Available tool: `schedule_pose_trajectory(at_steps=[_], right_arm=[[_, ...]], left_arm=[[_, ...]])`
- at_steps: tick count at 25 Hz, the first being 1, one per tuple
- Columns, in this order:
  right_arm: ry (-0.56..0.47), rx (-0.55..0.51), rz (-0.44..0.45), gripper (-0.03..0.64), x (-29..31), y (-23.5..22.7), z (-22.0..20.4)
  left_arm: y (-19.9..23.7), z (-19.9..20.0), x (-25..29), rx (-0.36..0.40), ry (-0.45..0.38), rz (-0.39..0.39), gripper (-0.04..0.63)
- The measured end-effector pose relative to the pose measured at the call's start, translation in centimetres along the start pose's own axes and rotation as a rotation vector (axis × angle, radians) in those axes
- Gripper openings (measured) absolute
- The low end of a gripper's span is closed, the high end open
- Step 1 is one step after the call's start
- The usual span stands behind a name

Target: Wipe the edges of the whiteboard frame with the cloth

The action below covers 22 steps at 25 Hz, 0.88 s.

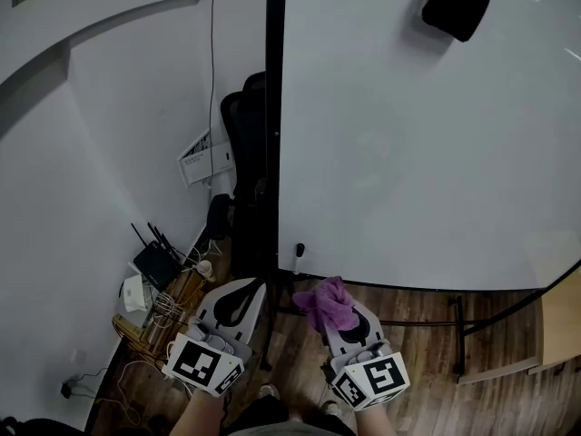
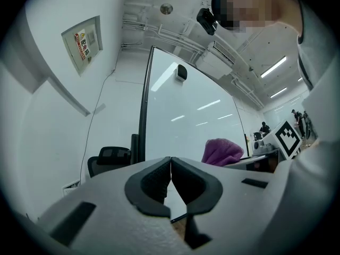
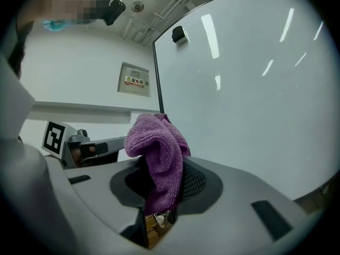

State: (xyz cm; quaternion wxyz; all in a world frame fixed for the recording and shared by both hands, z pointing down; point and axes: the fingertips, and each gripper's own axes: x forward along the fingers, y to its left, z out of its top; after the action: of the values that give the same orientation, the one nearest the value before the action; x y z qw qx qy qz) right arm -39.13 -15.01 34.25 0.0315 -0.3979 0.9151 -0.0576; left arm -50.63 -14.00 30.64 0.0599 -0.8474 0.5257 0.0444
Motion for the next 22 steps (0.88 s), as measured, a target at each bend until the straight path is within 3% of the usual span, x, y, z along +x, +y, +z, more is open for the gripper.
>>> schedule_pose_trajectory(at_steps=[11,22], right_arm=[[0.074,0.002,-0.022,0.098,5.5,0.7,-2.7],[0.189,0.018,-0.059,0.098,9.0,0.7,-8.3]], left_arm=[[4.9,-2.2,0.3,-0.048,0.019,-0.014,0.017],[7.2,-5.0,0.7,-0.079,0.057,-0.038,0.017]])
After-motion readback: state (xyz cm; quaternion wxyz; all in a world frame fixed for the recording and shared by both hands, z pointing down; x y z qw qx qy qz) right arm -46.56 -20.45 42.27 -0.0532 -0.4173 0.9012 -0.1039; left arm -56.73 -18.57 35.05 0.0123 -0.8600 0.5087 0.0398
